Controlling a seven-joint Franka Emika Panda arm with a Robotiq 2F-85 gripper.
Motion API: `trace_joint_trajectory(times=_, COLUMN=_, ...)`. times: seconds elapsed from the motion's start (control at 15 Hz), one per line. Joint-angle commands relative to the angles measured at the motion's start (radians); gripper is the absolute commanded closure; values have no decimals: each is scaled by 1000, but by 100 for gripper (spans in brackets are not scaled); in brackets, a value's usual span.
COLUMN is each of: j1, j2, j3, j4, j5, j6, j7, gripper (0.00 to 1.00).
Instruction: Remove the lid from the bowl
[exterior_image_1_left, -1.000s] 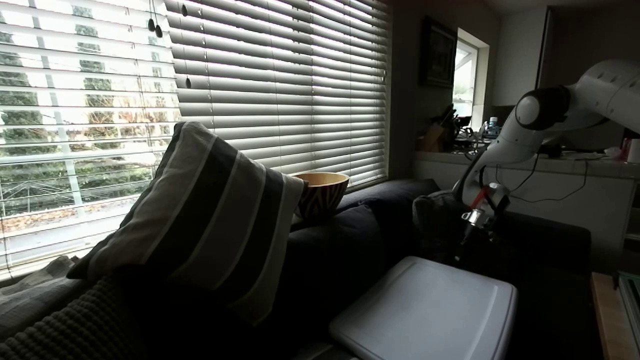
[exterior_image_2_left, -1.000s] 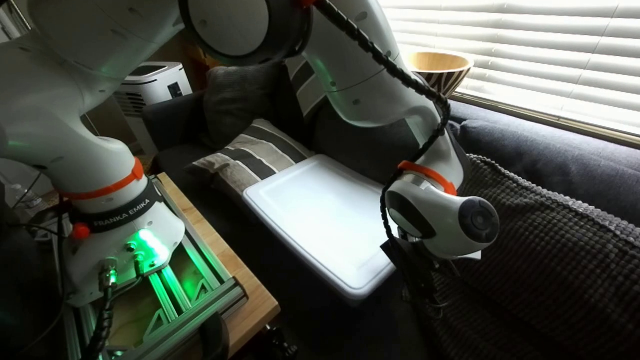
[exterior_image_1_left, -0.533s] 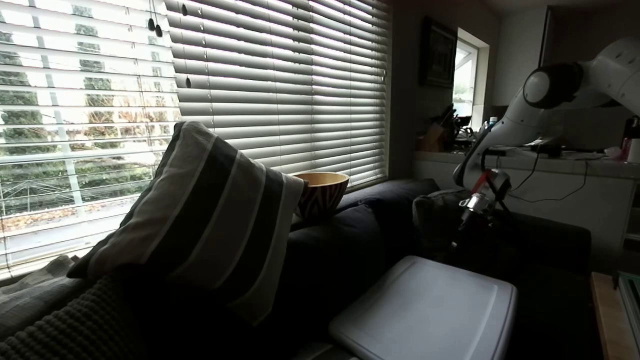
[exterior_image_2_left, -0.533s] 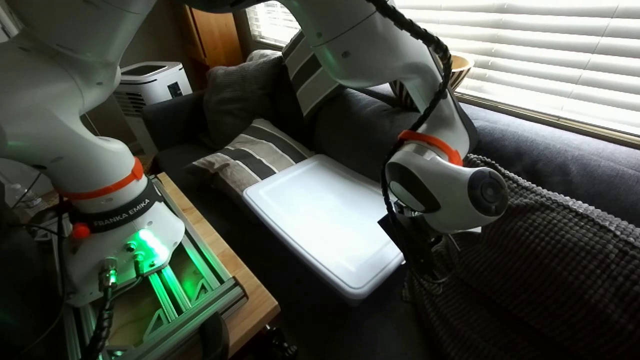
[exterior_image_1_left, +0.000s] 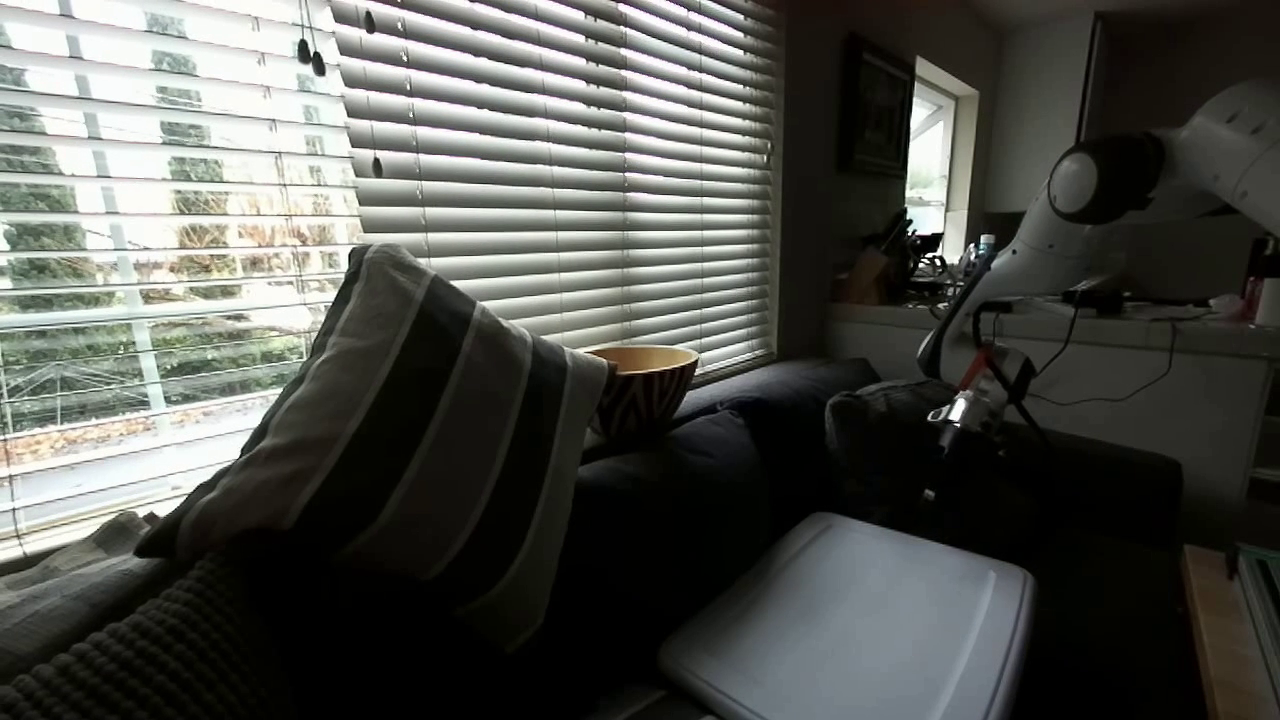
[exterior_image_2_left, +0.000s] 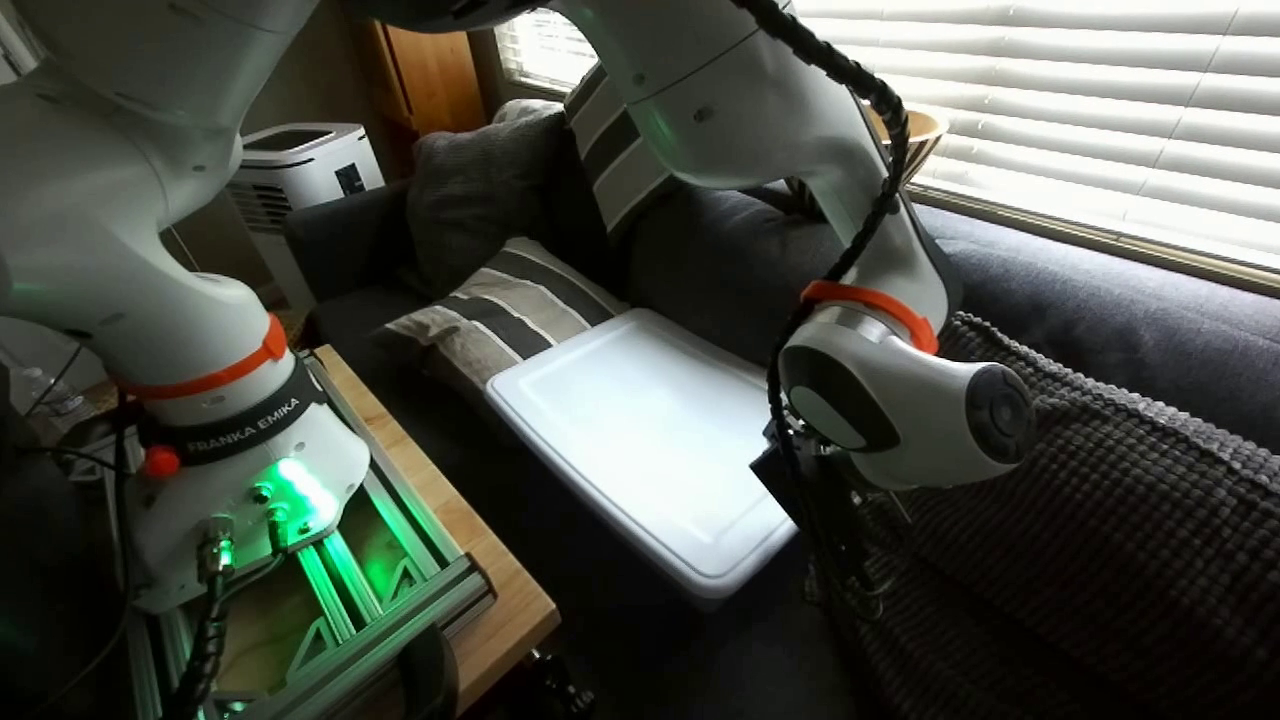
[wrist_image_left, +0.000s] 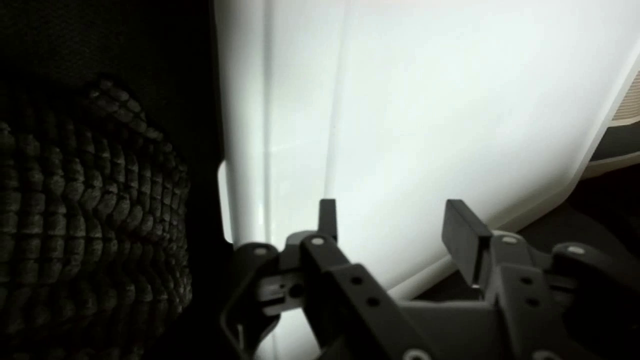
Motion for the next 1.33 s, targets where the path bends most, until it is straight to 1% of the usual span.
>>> trace_joint_trajectory(times=0.0, j1=-4, j2=2, j3=6, j4=4, j5=-6, j6=0, j7=4, gripper=36)
trace_joint_trajectory(times=0.07, j1=-4, j2=2, j3=7, j4=5, j5=-6, j6=0, j7=4, gripper=33)
trace_joint_trajectory(times=0.2, j1=-3, j2=2, j3=8, j4=5, j5=-5, j6=0, j7=4, gripper=33)
trace_joint_trajectory(times=0.27, j1=-3, j2=2, j3=8, j4=5, j5=-5, j6=0, j7=4, gripper=8)
trace_joint_trajectory(times=0.33, j1=-7, j2=37, j3=3, j4=48, j5=-11, j6=5, j7=6, gripper=8)
trace_joint_trajectory(times=0.4, j1=-12, j2=53, j3=1, j4=71, j5=-12, j6=4, j7=5, gripper=1)
trace_joint_trajectory(times=0.6, j1=-39, j2=110, j3=13, j4=155, j5=-41, j6=-62, j7=-12, gripper=0)
trace_joint_trajectory(times=0.87, j1=-57, j2=209, j3=25, j4=270, j5=-87, j6=-127, j7=-12, gripper=0)
trace_joint_trajectory(times=1.27, j1=-75, j2=345, j3=45, j4=425, j5=-144, j6=-117, j7=-10, gripper=0)
